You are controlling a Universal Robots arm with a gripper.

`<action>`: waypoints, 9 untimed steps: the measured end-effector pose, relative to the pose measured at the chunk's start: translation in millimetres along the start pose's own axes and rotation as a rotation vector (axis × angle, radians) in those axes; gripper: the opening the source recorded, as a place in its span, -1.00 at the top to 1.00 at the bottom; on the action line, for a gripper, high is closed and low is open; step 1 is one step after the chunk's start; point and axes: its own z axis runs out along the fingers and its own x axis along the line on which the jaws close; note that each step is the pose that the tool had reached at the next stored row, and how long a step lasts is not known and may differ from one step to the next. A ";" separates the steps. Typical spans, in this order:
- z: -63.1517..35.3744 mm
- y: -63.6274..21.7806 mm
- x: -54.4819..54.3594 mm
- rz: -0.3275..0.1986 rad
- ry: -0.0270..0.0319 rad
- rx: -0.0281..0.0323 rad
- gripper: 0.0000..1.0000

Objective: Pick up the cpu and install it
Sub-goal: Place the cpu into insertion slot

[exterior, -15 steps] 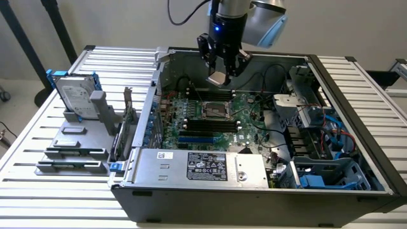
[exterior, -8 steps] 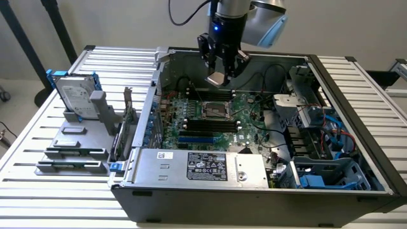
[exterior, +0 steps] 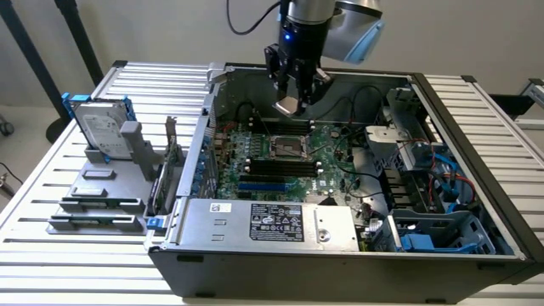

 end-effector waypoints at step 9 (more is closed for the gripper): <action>0.4 0.0 0.0 0.080 0.0038 0.0104 -0.10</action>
